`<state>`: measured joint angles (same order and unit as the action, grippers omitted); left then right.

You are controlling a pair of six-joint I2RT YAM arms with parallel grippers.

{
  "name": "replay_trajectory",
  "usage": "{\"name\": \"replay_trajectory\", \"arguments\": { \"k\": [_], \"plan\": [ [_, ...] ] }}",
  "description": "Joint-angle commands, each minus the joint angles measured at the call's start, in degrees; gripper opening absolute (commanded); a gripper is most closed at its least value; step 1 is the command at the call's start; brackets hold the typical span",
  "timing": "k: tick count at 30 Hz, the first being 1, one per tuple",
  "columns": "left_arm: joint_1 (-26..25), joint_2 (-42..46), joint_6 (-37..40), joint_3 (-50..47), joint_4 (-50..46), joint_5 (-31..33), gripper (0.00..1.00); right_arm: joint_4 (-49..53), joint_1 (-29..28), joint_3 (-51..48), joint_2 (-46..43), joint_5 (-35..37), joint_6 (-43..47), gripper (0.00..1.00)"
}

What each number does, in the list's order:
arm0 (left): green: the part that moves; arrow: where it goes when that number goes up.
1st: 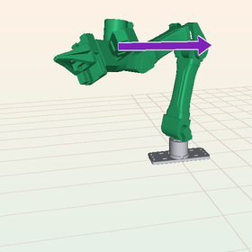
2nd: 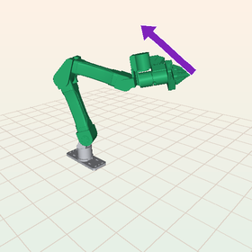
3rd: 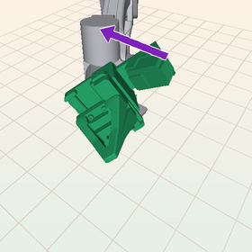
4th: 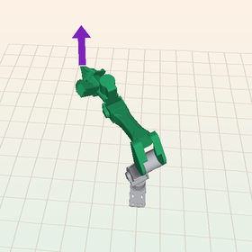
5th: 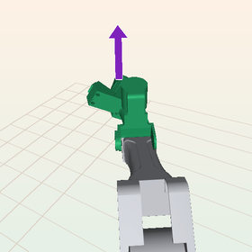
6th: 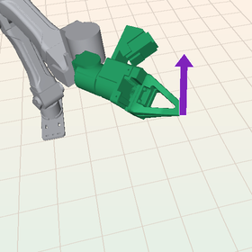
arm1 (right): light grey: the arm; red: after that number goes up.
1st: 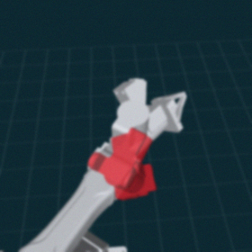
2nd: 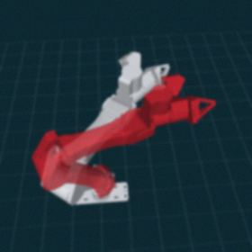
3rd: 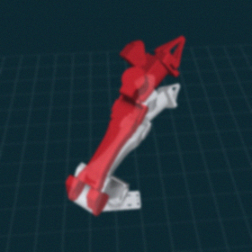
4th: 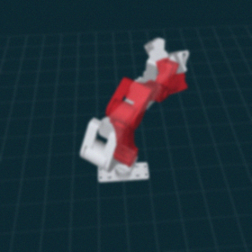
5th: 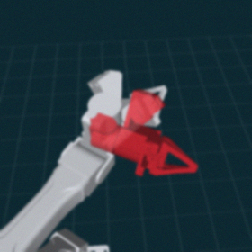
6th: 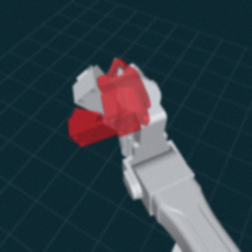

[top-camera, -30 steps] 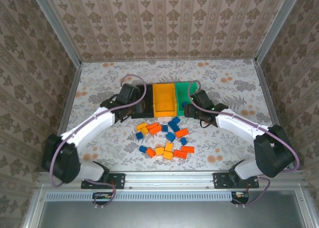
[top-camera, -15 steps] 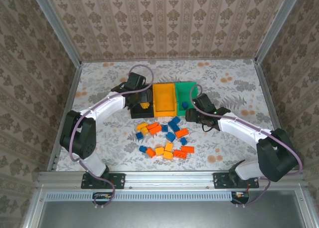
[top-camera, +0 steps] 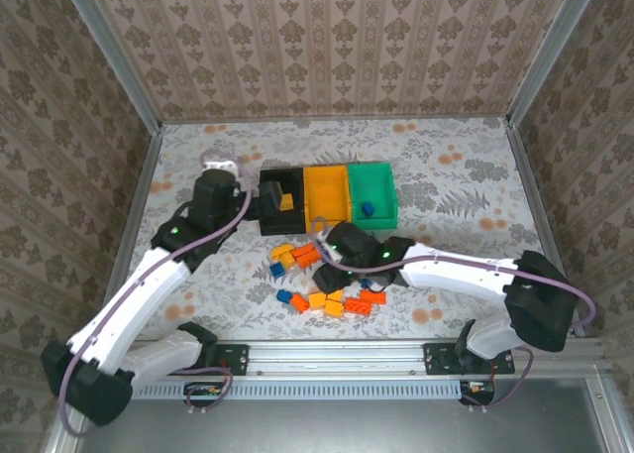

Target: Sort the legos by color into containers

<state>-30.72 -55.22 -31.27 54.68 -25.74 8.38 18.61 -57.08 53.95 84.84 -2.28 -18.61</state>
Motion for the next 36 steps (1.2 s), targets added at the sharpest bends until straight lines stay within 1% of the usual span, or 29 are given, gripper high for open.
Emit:
{"name": "replay_trajectory", "arguments": {
  "k": [1,4,7,9,13,16,21,24,30,33,36],
  "plan": [
    [2.19,5.93,-1.32,-1.99,-6.57,3.37,1.0,1.89,-4.8,5.35,5.88,-0.14,4.66,0.62],
    [3.92,9.83,-1.5,-3.11,-8.31,2.93,1.0,2.54,-7.02,9.31,12.31,1.86,5.51,0.58],
    [4.27,11.68,-2.01,-3.96,-9.2,2.23,1.0,2.79,-8.29,11.69,16.75,2.91,6.36,0.58],
    [6.16,12.06,-2.35,-4.46,-9.67,1.91,1.0,3.51,-9.28,13.04,18.85,4.45,7.04,0.58],
    [7.38,12.16,-2.84,-5.18,-9.78,0.81,1.0,4.71,-10.46,13.94,21.17,7.64,7.45,0.57],
    [8.0,12.16,-3.16,-5.61,-9.44,0.24,1.0,4.7,-11.01,13.77,22.06,7.82,7.72,0.57],
    [9.02,12.08,-3.73,-6.21,-8.85,-0.53,1.0,5.26,-12.03,14.16,24.17,8.79,8.06,0.49],
    [9.27,11.98,-3.87,-6.25,-8.46,-1.08,1.0,4.73,-12.07,14.04,24.99,9.2,8.11,0.47],
    [9.41,11.89,-4.19,-6.45,-8.01,-1.76,1.0,2.56,-11.92,13.13,24.12,10.02,8.08,0.27],
    [9.37,11.94,-4.26,-6.49,-7.76,-2.27,1.0,0.25,-11.44,11.14,21.05,10.03,7.65,0.2],
    [9.36,11.89,-4.24,-6.65,-7.59,-2.66,1.0,-1.53,-10.09,8.86,16.01,10.53,6.88,0.18]
  ]
}}
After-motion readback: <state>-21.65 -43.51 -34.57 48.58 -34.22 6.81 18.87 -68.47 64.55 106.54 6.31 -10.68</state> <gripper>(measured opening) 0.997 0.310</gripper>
